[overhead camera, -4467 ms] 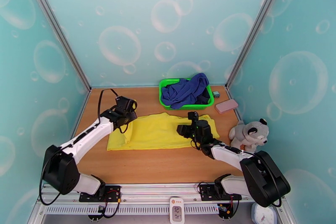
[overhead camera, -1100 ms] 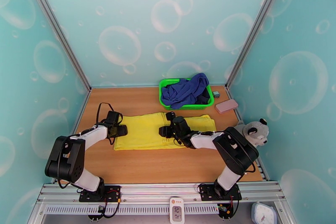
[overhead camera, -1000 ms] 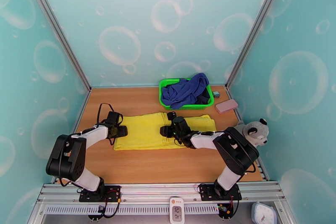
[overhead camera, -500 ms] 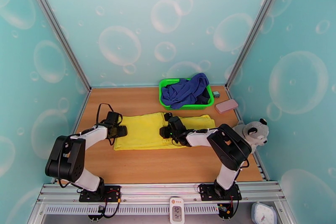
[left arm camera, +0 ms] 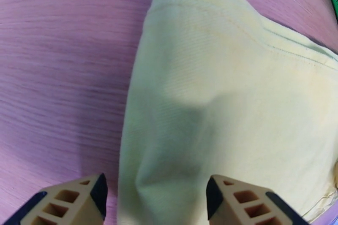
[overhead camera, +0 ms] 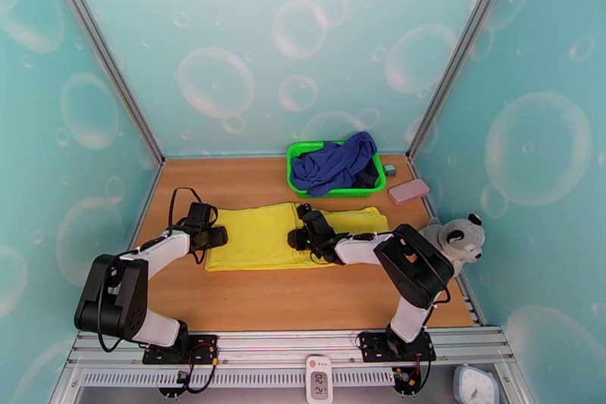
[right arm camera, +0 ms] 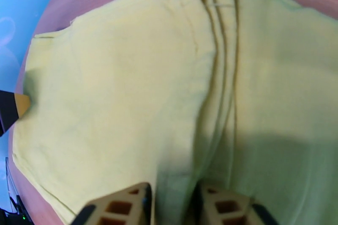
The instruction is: Fold and stack the trousers
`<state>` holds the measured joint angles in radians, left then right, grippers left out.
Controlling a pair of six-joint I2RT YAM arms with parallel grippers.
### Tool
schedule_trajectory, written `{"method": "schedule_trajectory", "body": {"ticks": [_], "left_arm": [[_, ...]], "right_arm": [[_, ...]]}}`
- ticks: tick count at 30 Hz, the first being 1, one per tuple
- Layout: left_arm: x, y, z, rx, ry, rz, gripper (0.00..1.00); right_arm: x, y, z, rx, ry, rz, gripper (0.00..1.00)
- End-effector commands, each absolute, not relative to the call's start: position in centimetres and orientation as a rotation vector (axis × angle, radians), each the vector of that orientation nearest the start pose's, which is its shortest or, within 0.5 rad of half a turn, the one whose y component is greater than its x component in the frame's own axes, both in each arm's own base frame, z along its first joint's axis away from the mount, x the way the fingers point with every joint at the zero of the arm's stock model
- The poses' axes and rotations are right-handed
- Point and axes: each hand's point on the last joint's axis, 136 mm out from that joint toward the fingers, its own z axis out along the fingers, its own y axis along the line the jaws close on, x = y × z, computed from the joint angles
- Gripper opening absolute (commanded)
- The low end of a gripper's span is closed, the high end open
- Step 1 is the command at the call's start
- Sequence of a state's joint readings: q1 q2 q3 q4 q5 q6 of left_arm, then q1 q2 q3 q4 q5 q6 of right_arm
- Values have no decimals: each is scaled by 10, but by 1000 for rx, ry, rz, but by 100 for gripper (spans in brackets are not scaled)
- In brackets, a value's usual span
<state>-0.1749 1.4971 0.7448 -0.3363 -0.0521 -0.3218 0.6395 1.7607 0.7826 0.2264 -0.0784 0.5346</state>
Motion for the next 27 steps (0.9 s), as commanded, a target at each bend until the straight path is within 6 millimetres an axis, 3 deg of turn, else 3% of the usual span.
{"method": "schedule_trajectory", "body": {"ticks": [1, 8, 14, 16, 19, 23, 27], "left_arm": [[333, -48, 40, -240, 2625, -120, 66], [332, -38, 24, -290, 2675, -146, 67], [334, -47, 13, -288, 2713, -263, 58], [332, -49, 8, -296, 2735, -298, 48], [329, -49, 2, -274, 2758, -326, 10], [328, -41, 13, -278, 2761, -297, 0], [333, -14, 55, -279, 2747, -121, 0]], "right_arm": [[341, 254, 30, -124, 2434, 592, 39], [338, 262, 25, -141, 2461, 647, 39], [335, 259, 42, -135, 2409, 684, 39], [334, 256, 49, -135, 2393, 695, 39], [335, 248, 61, -125, 2368, 721, 39], [337, 227, 77, -65, 2329, 759, 39], [337, 196, 79, -17, 2322, 720, 44]]}}
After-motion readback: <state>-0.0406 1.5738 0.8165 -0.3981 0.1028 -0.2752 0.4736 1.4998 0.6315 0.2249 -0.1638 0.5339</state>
